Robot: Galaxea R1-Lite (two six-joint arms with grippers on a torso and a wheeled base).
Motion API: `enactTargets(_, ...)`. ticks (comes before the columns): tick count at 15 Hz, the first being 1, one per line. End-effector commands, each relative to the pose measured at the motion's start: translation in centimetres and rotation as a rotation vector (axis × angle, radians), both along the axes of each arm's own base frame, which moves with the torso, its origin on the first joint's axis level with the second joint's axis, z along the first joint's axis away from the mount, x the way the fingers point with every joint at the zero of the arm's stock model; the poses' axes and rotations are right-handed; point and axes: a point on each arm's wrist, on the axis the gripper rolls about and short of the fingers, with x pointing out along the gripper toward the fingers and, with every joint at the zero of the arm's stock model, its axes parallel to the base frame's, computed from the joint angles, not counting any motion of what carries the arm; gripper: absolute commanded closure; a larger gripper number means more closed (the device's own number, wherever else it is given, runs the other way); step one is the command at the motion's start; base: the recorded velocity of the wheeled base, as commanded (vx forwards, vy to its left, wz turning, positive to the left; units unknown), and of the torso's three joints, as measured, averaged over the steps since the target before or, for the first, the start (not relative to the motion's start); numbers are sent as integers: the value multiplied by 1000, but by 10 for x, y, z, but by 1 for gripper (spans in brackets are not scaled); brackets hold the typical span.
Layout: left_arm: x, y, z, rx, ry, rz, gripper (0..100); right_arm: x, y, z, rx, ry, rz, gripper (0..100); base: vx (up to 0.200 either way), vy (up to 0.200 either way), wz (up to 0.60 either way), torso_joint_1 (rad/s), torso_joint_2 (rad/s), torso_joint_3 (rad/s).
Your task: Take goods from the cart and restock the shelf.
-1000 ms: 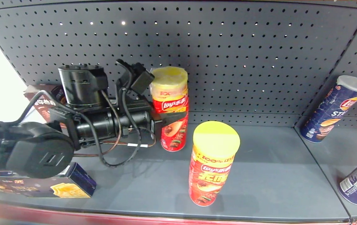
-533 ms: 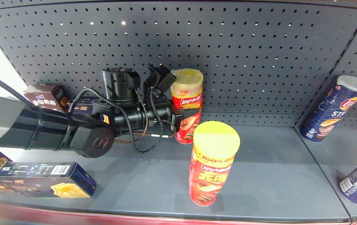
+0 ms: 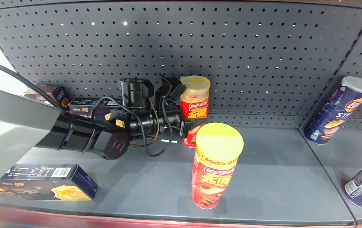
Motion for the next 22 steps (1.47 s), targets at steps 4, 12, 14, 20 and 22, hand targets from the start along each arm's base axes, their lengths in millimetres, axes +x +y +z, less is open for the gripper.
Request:
enactTargets(4,-16,12,12,-1,14,10,0,0,0,0,-1,4,0,0,0,0,0,0,0,0)
enactTargets(12,-75,52,16,100,124,121,0,0,0,0,-1,2,0,0,0,0,0,0,0,0)
enactTargets(14,-73,52,16,120,106,222,0,0,0,0,-1,2,0,0,0,0,0,0,0,0)
enactTargets(20,-54,44,27,90,78,316,0,0,0,0,-1,2,0,0,0,0,0,0,0,0)
enactTargets(22,-49,43,25,98,75,361,0,0,0,0,-1,2,0,0,0,0,0,0,0,0)
